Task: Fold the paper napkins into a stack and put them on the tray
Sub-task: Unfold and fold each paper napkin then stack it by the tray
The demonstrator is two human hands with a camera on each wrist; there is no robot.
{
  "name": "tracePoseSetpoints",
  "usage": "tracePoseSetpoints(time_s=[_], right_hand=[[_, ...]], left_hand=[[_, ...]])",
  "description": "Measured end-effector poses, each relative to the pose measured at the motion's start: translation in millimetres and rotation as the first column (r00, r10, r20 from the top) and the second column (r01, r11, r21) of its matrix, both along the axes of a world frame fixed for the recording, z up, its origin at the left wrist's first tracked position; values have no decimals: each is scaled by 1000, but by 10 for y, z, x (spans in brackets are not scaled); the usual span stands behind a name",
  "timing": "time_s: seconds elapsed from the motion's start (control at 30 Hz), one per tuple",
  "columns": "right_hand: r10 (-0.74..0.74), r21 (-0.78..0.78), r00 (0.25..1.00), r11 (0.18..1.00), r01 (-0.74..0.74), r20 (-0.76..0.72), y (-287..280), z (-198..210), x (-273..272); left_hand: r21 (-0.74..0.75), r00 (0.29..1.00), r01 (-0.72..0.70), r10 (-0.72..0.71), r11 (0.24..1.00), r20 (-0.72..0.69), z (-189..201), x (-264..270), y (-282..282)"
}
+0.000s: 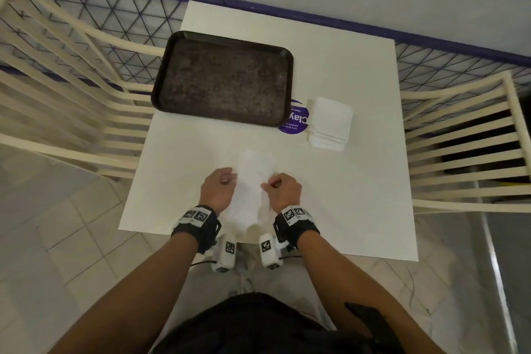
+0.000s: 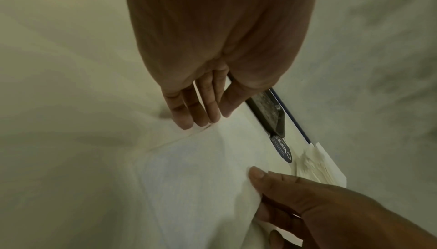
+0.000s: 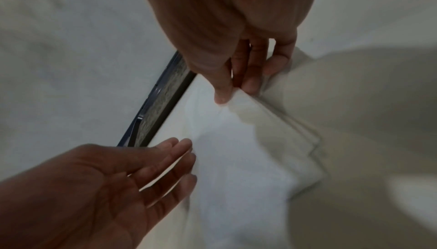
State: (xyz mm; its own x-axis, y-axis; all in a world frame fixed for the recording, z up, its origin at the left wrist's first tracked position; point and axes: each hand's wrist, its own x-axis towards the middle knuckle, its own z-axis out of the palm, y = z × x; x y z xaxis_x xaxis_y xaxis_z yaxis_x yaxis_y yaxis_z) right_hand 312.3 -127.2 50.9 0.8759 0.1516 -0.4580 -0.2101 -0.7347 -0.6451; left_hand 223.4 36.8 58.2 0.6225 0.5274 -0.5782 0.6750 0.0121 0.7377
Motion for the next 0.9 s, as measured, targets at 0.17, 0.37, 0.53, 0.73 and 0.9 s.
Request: tracePoseSetpoints(time_s=[0.17,0.37,0.53,0.73,0.9], right_hand=[[-45,21,999,999,45,22,-154,30,65],[-116,100,993,989,113,27,-233,71,137],[-84,221,994,973,66,76,-301,140,195],[-62,374,998,925,67,-23,-355,158,270],[-103,470,984,868,159,-144,-338,255,326]], left_hand=[[61,997,72,-70,996,-28,117,55,-102],[103,993,116,-113,988,-35,139,123,-150],[93,992,125,-123,988,-29,164,206,-209],[149,978,206,-199,967,-62,222,313,-277],[133,996,87,-91,987,23,179,325,-257]])
